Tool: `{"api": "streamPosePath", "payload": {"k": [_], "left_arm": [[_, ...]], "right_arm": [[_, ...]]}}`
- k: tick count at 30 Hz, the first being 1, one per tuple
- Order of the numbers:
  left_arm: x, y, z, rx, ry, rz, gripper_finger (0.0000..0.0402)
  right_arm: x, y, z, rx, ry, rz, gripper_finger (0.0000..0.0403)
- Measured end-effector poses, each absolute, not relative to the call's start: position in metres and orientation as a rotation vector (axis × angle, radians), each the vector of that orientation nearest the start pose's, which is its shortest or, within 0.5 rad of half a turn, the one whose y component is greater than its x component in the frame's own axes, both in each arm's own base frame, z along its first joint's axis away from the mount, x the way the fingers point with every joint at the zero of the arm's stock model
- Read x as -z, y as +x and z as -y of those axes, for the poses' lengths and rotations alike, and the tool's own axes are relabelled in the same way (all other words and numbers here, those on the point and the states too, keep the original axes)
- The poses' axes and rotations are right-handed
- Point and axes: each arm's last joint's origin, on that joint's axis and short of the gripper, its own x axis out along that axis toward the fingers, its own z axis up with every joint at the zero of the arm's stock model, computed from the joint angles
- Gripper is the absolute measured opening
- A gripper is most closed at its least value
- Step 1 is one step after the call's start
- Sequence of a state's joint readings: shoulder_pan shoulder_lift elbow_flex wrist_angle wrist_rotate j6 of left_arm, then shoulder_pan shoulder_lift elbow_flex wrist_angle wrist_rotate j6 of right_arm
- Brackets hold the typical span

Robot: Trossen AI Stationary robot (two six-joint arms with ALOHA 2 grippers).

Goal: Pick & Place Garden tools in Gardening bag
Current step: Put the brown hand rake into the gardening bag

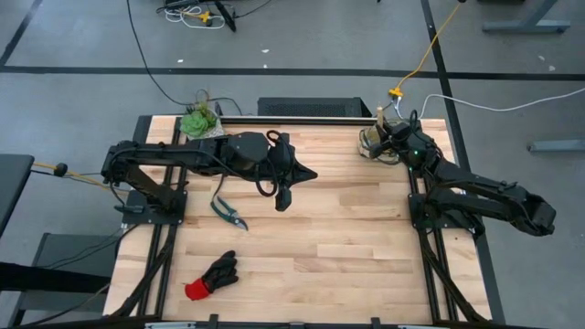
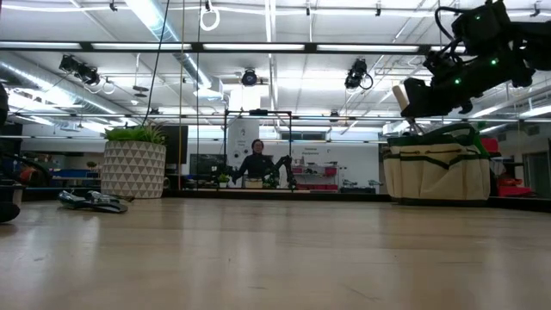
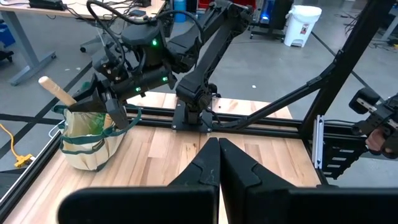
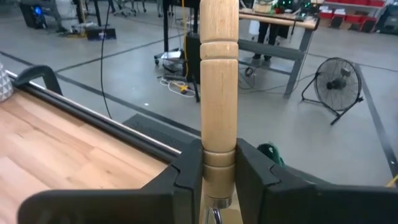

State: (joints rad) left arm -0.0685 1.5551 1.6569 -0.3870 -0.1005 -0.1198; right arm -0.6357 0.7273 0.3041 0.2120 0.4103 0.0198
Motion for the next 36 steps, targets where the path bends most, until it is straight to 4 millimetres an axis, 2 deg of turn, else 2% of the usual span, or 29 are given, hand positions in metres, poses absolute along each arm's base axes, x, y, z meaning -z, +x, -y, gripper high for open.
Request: {"api": "streamPosePath", "payload": {"k": [22,29,36], "left_arm": [[-0.426,0.345,0.021,-0.052,-0.099,-0.28,0.0003],[-0.437,0.321,0.014,-0.148,-0.077,-0.309,0.0003],[-0.435,0.3,0.0,-0.191,-0.067,-0.427,0.0003]], "right_arm": [[-0.214,0.125,0.106,1.036,0.039,-0.183,0.0068],[-0.214,0.125,0.106,1.033,0.037,-0.186,0.0068],[-0.214,0.125,0.106,1.023,0.031,-0.191,0.0068]]}}
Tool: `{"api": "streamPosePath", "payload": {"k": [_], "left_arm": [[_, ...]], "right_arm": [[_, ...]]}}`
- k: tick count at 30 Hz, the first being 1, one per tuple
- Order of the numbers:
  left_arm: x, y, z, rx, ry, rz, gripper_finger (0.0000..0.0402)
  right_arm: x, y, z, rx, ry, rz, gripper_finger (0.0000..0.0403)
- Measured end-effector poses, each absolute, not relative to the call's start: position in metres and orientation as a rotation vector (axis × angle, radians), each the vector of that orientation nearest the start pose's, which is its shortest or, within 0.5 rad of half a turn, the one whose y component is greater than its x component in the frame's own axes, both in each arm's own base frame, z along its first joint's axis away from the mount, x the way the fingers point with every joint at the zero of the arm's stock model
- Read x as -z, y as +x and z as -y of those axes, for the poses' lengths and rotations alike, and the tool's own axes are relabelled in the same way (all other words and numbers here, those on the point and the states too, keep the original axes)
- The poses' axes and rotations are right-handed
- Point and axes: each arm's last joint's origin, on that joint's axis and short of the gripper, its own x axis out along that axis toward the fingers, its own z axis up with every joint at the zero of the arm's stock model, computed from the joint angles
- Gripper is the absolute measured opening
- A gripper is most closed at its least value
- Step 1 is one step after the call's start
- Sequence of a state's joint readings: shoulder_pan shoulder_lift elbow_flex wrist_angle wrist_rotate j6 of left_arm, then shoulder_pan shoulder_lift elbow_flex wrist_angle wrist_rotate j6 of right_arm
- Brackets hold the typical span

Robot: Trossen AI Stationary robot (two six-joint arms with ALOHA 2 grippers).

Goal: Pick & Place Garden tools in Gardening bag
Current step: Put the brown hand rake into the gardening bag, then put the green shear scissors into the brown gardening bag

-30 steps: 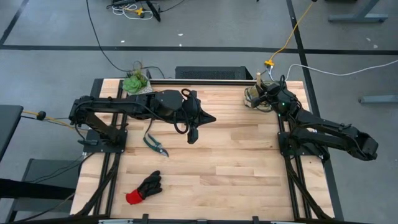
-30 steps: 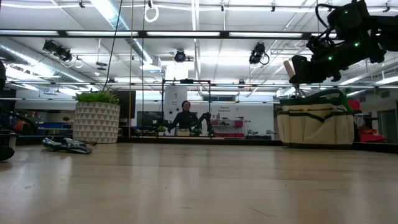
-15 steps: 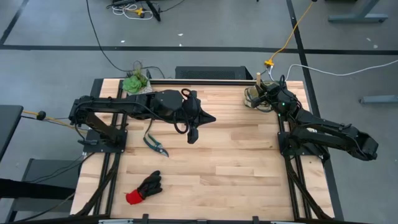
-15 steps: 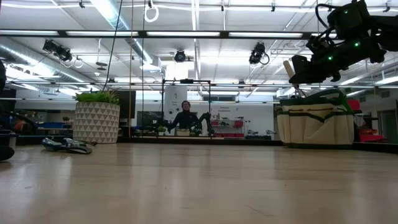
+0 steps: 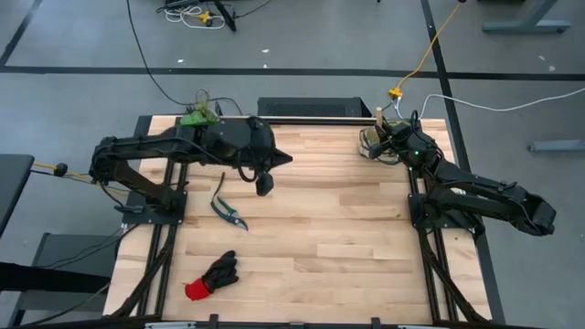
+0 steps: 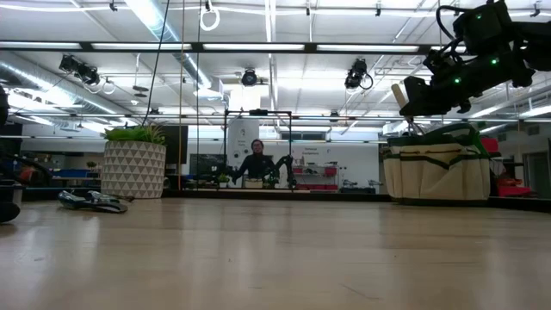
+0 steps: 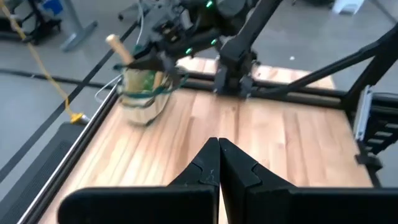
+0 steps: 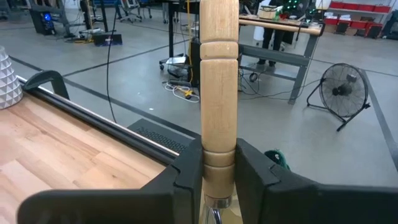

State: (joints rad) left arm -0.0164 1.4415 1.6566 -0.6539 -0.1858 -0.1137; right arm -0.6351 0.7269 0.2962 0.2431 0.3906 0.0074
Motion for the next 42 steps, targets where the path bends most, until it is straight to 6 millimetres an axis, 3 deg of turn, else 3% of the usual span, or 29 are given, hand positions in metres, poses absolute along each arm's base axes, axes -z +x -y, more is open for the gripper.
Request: {"api": "streamPosePath", "payload": {"k": [8,20,34,42], "left_arm": [[-0.4397,0.294,-0.0121,-0.222,-0.073,-0.413,0.0003],[-0.4403,0.2936,-0.0113,-0.181,-0.094,-0.411,0.0003],[-0.4402,0.2937,-0.0113,-0.181,-0.092,-0.412,0.0003],[-0.4403,0.2936,-0.0113,-0.181,-0.092,-0.411,0.0003]], "right_arm": [[-0.2134,0.1248,0.1058,1.024,0.031,-0.192,0.0069],[-0.2119,0.1242,0.1058,1.037,0.039,-0.206,0.0073],[-0.2104,0.1238,0.1057,1.05,0.09,-0.194,0.0188],[-0.213,0.1249,0.1055,1.03,0.088,-0.165,0.0209]]}}
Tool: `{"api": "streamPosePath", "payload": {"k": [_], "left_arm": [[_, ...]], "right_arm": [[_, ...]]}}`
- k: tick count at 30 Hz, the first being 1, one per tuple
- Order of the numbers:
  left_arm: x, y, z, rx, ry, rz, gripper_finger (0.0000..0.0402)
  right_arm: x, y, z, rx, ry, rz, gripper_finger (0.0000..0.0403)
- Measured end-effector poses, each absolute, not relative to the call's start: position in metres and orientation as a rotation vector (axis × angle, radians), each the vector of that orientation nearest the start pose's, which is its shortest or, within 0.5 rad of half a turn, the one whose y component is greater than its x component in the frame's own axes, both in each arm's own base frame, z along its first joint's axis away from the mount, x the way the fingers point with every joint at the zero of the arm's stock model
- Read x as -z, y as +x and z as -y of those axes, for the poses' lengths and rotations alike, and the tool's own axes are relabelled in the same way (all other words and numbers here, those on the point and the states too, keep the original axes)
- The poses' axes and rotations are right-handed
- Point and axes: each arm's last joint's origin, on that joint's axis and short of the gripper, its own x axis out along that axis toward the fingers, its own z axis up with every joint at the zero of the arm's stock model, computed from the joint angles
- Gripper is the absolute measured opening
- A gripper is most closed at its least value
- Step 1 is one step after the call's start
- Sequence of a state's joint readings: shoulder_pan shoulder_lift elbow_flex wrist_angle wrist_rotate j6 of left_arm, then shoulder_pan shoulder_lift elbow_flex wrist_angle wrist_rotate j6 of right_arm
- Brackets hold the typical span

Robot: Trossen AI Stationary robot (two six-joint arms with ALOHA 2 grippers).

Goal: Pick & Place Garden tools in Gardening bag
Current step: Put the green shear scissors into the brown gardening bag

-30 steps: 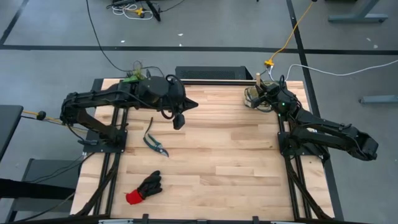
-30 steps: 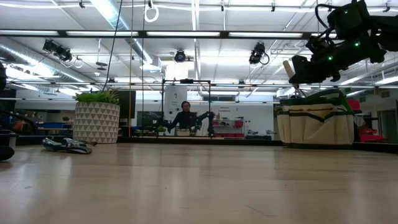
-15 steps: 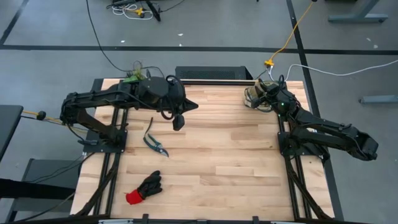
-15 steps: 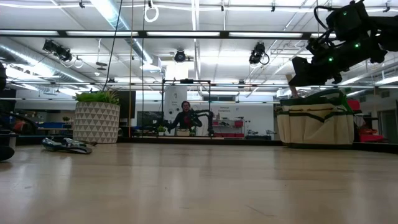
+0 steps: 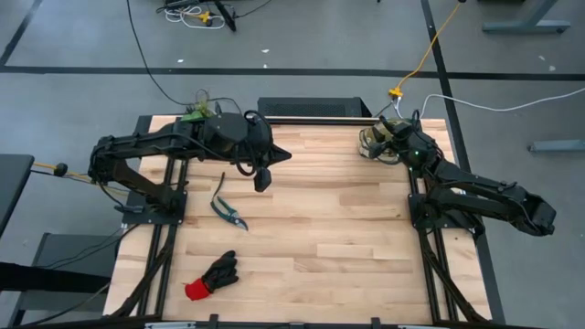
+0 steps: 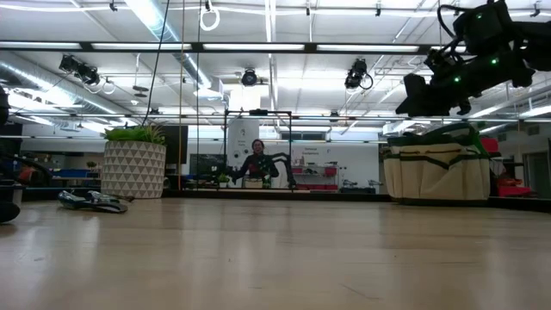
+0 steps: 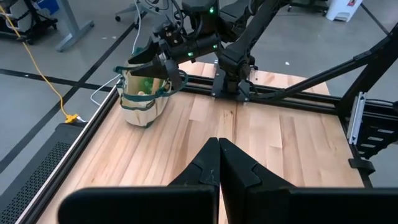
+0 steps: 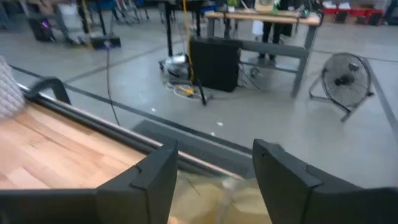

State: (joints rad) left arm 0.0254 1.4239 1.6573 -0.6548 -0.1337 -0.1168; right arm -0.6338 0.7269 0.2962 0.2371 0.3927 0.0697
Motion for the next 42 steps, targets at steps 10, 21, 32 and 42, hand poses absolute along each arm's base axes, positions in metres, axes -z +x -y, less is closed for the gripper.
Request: {"api": "streamPosePath", "payload": {"k": [10,21,32,42], "left_arm": [[-0.44,0.294,-0.011,-0.201,-0.177,-0.404,0.0003],[-0.44,0.294,-0.012,-0.216,-0.133,-0.405,0.0003],[-0.44,0.294,-0.012,-0.217,-0.109,-0.407,0.0003],[-0.44,0.294,-0.012,-0.216,-0.106,-0.408,0.0003]], "right_arm": [[-0.239,0.131,0.105,0.895,0.092,-0.151,0.0192],[-0.269,0.135,0.103,0.749,0.069,-0.166,0.0176],[-0.283,0.14,0.095,0.625,0.036,-0.159,0.0171],[-0.283,0.154,0.071,0.444,0.037,-0.157,0.0171]]}}
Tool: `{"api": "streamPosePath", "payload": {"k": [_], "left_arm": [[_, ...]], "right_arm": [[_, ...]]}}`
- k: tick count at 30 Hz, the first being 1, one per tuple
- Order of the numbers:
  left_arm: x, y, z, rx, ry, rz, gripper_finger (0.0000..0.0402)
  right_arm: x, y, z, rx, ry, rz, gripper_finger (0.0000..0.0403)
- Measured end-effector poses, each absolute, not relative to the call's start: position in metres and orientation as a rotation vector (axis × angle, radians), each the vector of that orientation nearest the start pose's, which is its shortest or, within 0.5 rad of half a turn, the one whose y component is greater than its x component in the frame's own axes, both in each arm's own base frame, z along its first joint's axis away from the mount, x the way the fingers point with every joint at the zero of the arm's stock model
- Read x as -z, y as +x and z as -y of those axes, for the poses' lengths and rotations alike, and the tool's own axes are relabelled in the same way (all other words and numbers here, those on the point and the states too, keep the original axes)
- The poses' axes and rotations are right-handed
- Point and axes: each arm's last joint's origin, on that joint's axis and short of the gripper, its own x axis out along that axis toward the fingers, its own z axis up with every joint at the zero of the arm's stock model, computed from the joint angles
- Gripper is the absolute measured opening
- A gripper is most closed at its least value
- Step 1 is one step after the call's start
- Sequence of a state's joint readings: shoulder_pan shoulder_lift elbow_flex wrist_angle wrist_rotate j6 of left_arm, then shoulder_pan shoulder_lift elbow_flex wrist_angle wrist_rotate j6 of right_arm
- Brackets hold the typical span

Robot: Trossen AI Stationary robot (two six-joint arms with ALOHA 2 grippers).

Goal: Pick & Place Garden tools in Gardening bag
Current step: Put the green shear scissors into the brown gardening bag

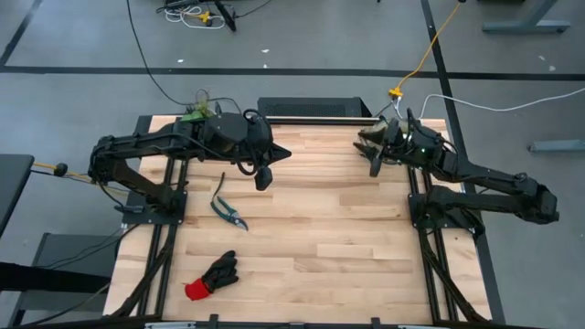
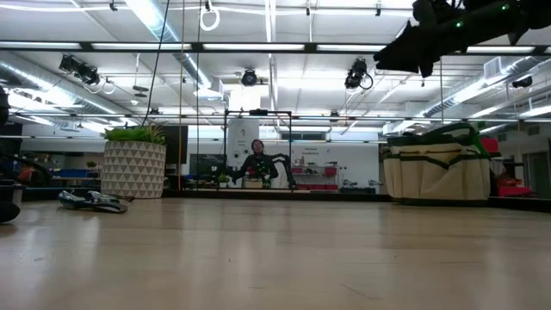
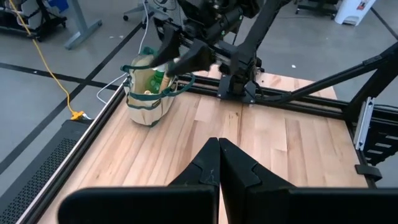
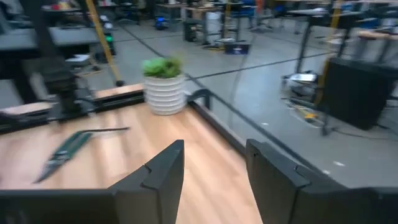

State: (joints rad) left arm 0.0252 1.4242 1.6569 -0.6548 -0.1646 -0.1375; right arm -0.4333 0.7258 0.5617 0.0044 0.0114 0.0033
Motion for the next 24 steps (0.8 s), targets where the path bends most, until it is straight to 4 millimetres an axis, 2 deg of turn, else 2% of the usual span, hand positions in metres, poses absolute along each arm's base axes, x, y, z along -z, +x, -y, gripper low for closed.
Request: {"api": "streamPosePath", "payload": {"k": [11,15,19,24], "left_arm": [[-0.44,0.294,-0.012,-0.21,-0.103,-0.41,0.0003],[-0.439,0.293,-0.008,-0.137,-0.115,-0.43,0.0006],[-0.436,0.293,-0.006,-0.072,-0.133,-0.458,0.0022],[-0.434,0.291,-0.006,-0.072,-0.13,-0.491,0.0056]], "right_arm": [[-0.281,0.165,0.037,0.23,0.06,-0.169,0.0171],[-0.281,0.168,0.027,0.192,0.055,-0.173,0.0171],[-0.279,0.172,0.019,0.192,0.043,-0.181,0.0171],[-0.277,0.181,0.011,0.147,0.036,-0.175,0.0178]]}}
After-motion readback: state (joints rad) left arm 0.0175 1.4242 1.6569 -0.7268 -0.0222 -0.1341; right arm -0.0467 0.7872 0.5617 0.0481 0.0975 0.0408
